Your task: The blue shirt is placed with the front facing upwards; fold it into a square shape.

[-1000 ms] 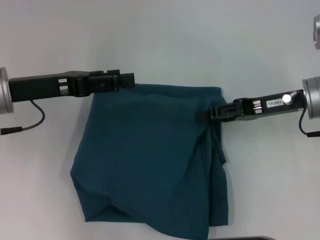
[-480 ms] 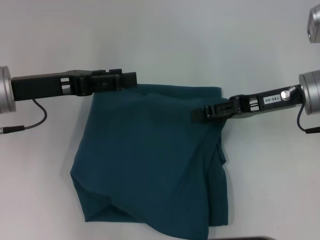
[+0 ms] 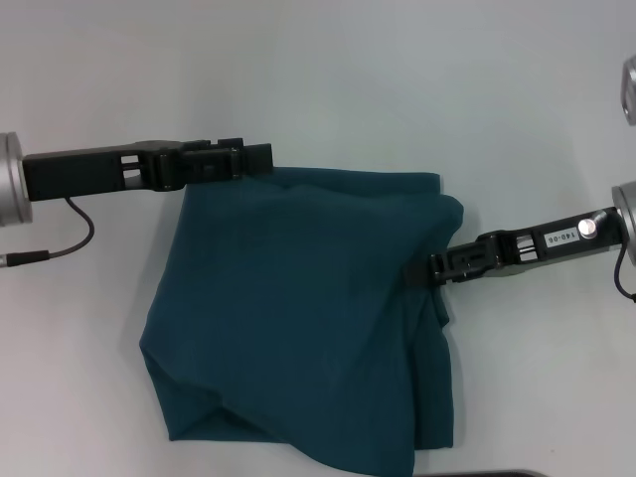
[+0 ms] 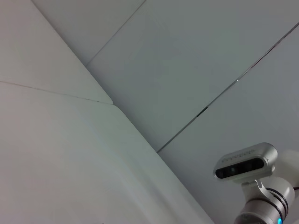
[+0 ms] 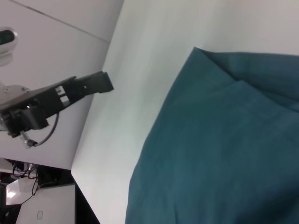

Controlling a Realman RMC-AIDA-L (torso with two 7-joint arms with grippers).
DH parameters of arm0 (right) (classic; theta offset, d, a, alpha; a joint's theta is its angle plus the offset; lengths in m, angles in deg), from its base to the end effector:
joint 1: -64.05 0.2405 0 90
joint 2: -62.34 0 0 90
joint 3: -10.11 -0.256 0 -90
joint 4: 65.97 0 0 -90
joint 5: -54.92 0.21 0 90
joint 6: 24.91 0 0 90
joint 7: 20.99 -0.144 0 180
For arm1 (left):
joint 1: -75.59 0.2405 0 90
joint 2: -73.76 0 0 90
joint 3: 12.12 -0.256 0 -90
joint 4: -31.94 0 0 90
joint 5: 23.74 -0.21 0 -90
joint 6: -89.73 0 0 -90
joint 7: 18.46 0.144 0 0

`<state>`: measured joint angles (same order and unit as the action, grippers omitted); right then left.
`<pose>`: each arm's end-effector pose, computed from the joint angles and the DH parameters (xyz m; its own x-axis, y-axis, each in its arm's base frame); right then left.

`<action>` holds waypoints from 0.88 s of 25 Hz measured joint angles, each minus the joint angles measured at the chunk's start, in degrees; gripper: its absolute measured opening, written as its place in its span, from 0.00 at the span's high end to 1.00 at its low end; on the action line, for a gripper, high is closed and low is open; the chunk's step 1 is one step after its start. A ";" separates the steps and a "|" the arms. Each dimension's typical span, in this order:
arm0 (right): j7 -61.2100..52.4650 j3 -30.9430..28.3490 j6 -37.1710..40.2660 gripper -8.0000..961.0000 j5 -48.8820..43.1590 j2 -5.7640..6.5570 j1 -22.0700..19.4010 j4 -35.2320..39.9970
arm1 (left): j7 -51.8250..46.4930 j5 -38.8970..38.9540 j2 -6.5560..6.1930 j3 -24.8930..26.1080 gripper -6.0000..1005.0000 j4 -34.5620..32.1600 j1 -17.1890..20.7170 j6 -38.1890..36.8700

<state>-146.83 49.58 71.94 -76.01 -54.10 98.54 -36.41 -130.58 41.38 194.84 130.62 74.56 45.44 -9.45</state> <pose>0.2734 0.2995 -0.0208 0.2843 -0.9529 -0.1060 -0.9123 -0.3029 0.2757 -0.2393 0.3156 0.0058 0.4603 0.7378 0.4938 0.7337 -0.6293 0.2564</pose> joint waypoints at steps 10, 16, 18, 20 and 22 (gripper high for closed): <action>0.23 -0.37 -1.32 0.20 -0.03 0.89 -2.56 0.07 | 0.34 0.00 0.25 0.00 0.09 0.00 0.01 0.05; 0.47 -0.12 -3.64 0.20 -0.03 1.06 -3.03 0.07 | 0.37 0.00 0.28 -0.01 0.09 0.00 0.01 0.04; 0.51 -0.10 -4.16 0.20 -0.03 1.06 -3.03 0.07 | 0.38 0.00 0.28 -0.01 0.09 0.00 0.01 -0.01; 0.54 -0.14 -4.77 0.20 -0.03 0.99 -2.99 0.09 | 0.39 0.00 0.28 0.00 0.09 0.00 0.01 -0.04; 0.68 -0.40 -5.41 0.20 0.10 0.75 -2.93 0.40 | 0.41 0.00 0.31 -0.01 0.09 0.00 0.01 -0.01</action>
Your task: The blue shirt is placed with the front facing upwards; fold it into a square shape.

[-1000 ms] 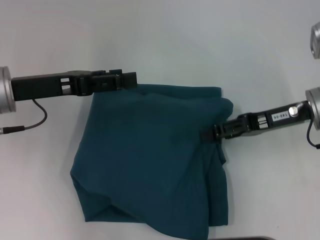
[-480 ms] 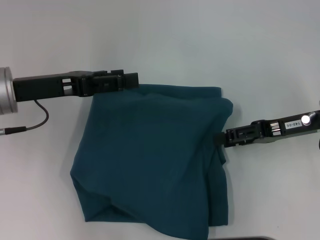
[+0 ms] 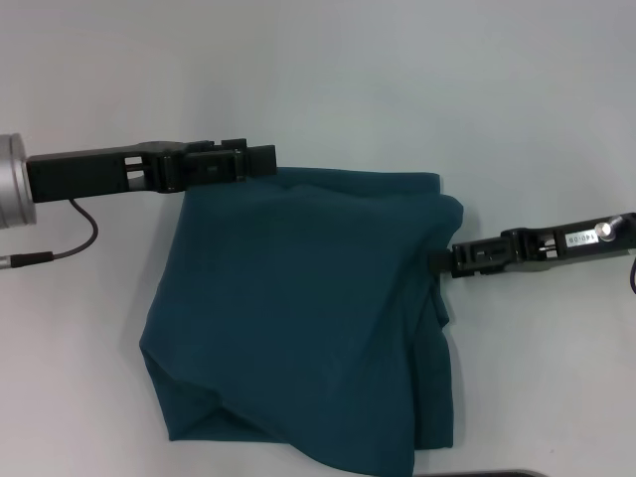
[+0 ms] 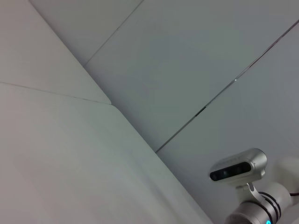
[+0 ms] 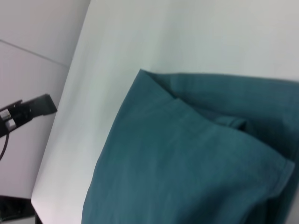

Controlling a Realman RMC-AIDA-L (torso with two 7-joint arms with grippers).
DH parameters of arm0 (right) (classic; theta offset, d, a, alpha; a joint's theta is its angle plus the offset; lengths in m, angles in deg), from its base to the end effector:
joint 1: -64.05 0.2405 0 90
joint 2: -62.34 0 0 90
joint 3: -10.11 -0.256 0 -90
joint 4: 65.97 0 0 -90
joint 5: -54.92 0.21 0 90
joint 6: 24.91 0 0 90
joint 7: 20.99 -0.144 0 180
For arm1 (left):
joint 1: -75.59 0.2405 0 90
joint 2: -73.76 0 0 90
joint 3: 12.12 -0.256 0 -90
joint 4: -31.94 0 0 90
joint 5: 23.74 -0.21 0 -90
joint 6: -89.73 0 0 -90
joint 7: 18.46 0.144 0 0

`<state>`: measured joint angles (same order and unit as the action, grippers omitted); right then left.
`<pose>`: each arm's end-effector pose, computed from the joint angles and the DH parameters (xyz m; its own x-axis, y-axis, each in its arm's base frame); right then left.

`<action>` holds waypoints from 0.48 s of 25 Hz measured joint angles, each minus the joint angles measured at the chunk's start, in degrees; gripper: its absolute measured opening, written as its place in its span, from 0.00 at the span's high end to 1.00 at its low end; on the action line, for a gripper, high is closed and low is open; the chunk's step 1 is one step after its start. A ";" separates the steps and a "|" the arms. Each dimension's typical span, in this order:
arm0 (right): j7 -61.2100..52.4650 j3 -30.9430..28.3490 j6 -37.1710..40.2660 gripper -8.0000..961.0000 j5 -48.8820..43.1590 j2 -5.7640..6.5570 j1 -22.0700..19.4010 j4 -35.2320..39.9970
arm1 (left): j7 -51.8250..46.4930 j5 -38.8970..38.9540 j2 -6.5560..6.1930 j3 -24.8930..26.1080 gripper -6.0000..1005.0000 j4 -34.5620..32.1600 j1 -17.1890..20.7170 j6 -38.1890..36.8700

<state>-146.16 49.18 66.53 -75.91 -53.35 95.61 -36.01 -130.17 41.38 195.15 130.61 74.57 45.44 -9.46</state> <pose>0.2994 0.2991 -0.0152 0.2342 -0.9561 -0.1762 -0.9459 -0.2660 0.1859 -0.2382 0.3149 0.0039 0.4634 0.7345 0.4957 0.7290 -0.6340 0.2580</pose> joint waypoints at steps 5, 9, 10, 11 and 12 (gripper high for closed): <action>0.39 -0.29 -1.29 0.20 0.55 -0.88 0.92 0.36 | 0.06 0.00 0.04 0.00 0.09 0.00 0.00 0.07; 0.91 -0.27 -1.40 0.20 2.26 -1.44 2.16 0.37 | 0.11 0.00 0.00 0.00 0.09 0.00 0.00 0.06; 1.01 -0.15 -1.41 0.20 2.63 -1.64 2.61 0.37 | 0.13 0.00 0.00 0.00 0.09 0.00 0.00 0.06; 1.04 -0.02 -1.33 0.20 2.83 -1.83 3.04 0.37 | 0.15 0.00 -0.01 0.00 0.09 0.00 0.00 0.06; 1.04 0.09 -1.13 0.20 2.83 -2.03 3.47 0.36 | 0.15 0.00 -0.02 0.00 0.09 0.00 0.00 0.06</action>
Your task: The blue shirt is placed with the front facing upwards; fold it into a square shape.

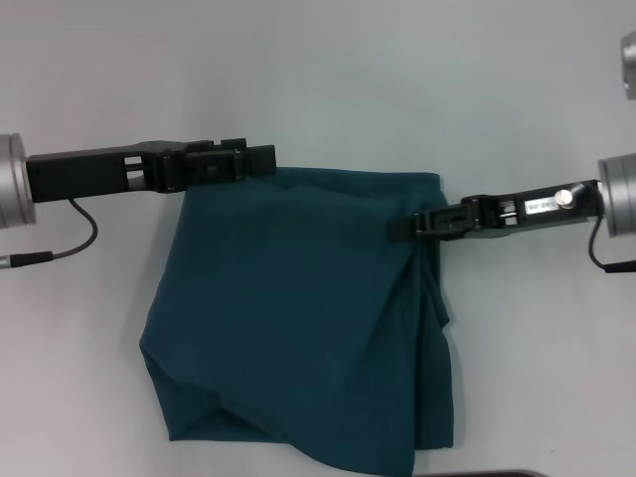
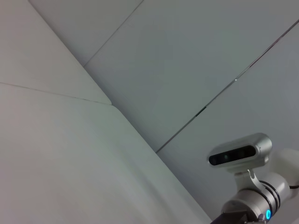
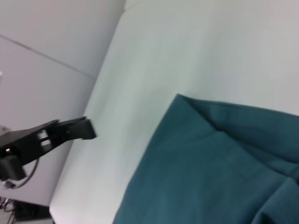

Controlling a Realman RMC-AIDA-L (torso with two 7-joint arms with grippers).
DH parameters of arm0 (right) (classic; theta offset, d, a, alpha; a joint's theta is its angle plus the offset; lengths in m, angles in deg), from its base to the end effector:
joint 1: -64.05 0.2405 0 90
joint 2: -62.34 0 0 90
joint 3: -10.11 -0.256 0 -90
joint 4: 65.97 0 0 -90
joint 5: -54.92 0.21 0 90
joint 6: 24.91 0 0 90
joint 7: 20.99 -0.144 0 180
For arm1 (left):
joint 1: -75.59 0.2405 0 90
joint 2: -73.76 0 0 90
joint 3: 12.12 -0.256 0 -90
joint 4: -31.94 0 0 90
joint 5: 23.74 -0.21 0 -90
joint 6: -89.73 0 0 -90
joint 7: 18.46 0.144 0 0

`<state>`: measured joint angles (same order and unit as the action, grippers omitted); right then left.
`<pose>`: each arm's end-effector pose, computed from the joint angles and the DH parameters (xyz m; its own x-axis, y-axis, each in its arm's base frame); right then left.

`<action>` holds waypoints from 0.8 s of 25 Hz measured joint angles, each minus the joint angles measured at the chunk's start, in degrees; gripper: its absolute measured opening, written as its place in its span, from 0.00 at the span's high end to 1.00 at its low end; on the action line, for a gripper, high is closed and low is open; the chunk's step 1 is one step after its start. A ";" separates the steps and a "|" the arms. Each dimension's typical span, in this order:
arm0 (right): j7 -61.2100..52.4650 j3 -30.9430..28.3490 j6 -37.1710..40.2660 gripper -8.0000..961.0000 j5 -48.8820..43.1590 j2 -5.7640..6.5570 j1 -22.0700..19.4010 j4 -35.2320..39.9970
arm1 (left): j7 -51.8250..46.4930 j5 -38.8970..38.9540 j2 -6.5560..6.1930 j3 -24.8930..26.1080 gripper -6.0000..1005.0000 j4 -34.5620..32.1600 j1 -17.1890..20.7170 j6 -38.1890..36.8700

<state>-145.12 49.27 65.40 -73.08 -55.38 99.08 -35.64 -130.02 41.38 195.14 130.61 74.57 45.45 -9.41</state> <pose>0.2692 0.3186 -0.0268 0.2948 -0.9296 -0.2211 -0.9129 -0.3424 0.2224 -0.2383 0.3150 0.0039 0.4651 0.7328 0.4966 0.7284 -0.6356 0.2558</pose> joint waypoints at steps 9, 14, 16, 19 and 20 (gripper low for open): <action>-0.58 0.21 2.36 0.20 -0.12 -0.40 1.65 0.00 | 0.04 0.00 0.02 0.00 0.09 -0.04 0.00 0.00; -0.64 0.35 2.16 0.20 -0.55 -0.28 0.91 -0.05 | 0.04 0.00 0.14 0.00 0.09 -0.08 0.00 0.00; -0.65 0.59 2.06 0.20 -0.57 -0.15 0.51 -0.18 | 0.04 0.00 0.15 0.00 0.09 -0.09 0.00 0.00; -0.68 0.88 1.94 0.20 -0.60 -0.06 -0.06 -0.29 | 0.04 0.00 0.16 0.00 0.09 -0.09 0.00 0.00; -0.70 0.90 1.89 0.20 -0.64 -0.04 -0.22 -0.31 | 0.04 0.00 0.16 0.00 0.09 -0.09 0.00 0.00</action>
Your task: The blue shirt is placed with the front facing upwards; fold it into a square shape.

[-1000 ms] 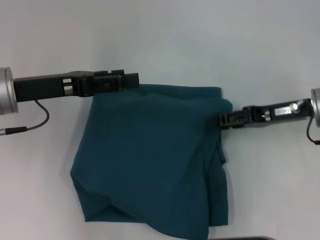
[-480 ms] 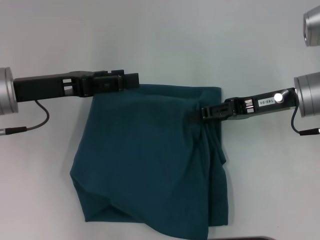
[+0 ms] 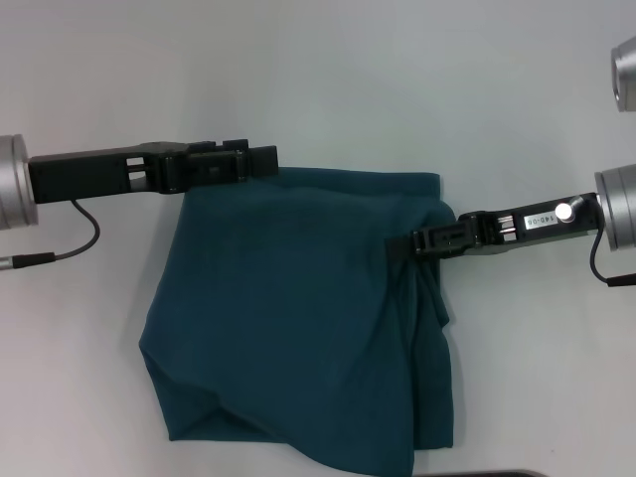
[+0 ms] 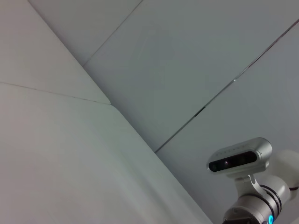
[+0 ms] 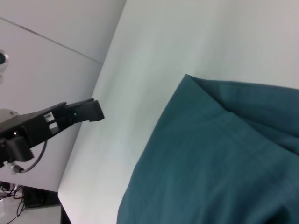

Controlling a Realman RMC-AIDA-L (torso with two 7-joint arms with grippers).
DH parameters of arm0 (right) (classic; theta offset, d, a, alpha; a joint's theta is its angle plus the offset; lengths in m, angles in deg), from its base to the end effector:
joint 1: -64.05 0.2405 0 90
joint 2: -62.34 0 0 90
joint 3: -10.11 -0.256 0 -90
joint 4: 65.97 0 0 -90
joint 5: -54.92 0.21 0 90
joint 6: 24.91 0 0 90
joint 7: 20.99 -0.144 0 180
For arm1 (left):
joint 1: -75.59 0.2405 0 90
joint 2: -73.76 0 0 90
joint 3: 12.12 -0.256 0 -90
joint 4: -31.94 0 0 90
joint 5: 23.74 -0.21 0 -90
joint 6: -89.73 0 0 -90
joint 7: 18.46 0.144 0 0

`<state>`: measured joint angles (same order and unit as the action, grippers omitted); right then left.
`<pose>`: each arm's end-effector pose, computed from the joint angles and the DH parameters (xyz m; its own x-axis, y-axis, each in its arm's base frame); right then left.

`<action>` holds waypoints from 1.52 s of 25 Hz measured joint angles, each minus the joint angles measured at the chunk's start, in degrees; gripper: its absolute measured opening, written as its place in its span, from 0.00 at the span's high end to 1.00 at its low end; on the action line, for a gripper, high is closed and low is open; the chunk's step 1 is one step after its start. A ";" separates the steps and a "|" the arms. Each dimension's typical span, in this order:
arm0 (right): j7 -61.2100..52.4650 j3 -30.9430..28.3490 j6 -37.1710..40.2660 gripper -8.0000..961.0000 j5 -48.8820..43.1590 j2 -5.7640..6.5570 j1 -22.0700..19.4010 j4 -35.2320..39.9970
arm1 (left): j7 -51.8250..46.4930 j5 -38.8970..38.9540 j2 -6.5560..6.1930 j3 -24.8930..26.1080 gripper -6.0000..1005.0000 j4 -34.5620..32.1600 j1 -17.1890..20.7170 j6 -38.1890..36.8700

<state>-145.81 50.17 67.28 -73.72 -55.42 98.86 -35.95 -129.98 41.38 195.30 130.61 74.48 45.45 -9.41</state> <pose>0.2687 0.3108 -0.0296 0.2929 -0.9398 -0.1759 -0.9116 -0.3300 0.2453 -0.2379 0.3145 0.0027 0.4634 0.7340 0.4965 0.7277 -0.6349 0.2594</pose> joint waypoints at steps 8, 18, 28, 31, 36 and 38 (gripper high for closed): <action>-0.05 0.02 -1.69 0.20 -0.77 -0.06 -0.72 -0.12 | 0.00 0.00 0.00 0.00 0.09 0.00 0.00 -0.06; 0.18 1.05 -4.15 0.20 -0.84 -0.94 -0.40 -0.36 | 0.00 0.00 0.00 0.00 0.09 0.00 0.00 0.00; 0.02 1.90 -6.68 0.20 -0.53 -1.29 0.32 -1.10 | 0.00 0.00 0.00 0.00 0.09 0.00 0.04 0.00; 0.01 1.88 -6.60 0.20 -0.45 -1.38 0.61 -1.10 | 0.02 0.00 0.00 0.00 0.09 0.00 -0.01 0.00; -0.13 1.82 -7.09 0.20 -0.42 -1.52 0.97 -1.10 | 0.29 0.00 0.00 0.00 0.09 0.00 -0.01 0.00; -0.39 1.94 -7.54 0.20 -0.54 -1.56 1.15 -1.10 | 0.38 0.00 0.00 0.00 0.09 0.00 -0.01 0.00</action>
<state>-146.20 52.11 59.74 -74.26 -56.98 100.01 -37.05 -129.60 41.38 195.29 130.61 74.48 45.44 -9.41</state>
